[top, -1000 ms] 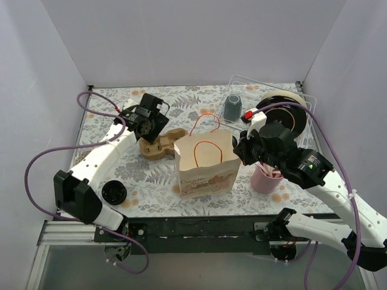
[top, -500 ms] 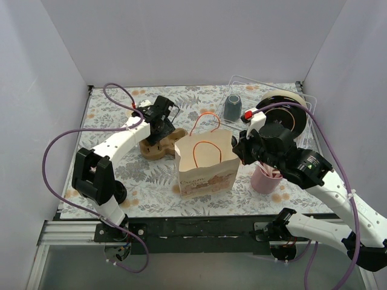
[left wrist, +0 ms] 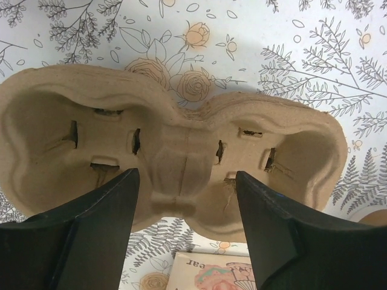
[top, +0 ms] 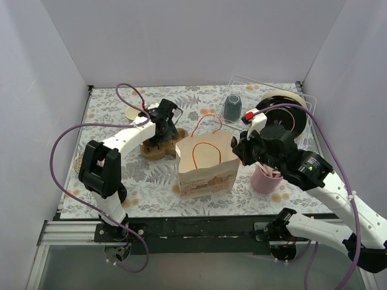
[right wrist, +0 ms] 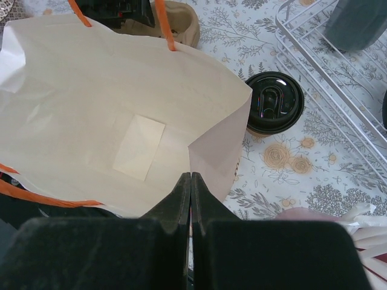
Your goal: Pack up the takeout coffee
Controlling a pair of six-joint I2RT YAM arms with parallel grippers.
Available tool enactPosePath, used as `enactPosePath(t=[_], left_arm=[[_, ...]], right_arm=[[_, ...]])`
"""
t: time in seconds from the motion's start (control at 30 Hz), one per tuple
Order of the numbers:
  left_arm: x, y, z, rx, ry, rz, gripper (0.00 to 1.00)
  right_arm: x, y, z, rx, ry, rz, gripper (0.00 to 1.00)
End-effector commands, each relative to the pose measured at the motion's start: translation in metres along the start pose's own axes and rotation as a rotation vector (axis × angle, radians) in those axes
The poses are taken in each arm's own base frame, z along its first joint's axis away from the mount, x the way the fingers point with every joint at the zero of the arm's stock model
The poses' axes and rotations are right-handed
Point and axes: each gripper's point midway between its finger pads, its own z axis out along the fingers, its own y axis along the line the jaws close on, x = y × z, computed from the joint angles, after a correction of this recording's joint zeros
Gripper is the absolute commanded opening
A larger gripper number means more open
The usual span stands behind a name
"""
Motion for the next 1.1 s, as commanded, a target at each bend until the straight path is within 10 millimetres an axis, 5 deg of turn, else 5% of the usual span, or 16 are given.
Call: enactPosePath(t=[0.0,1.07], left_arm=[[-0.020,-0.008,-0.019,0.090,-0.082,0.017,0.64],[-0.015,-0.002,-0.001,0.034,-0.065,0.056,0.49]], right_arm=[[-0.003,0.004,-0.001,-0.026,-0.035,0.005,0.01],[0.001,0.003,0.001,-0.030,-0.056,0.010,0.01]])
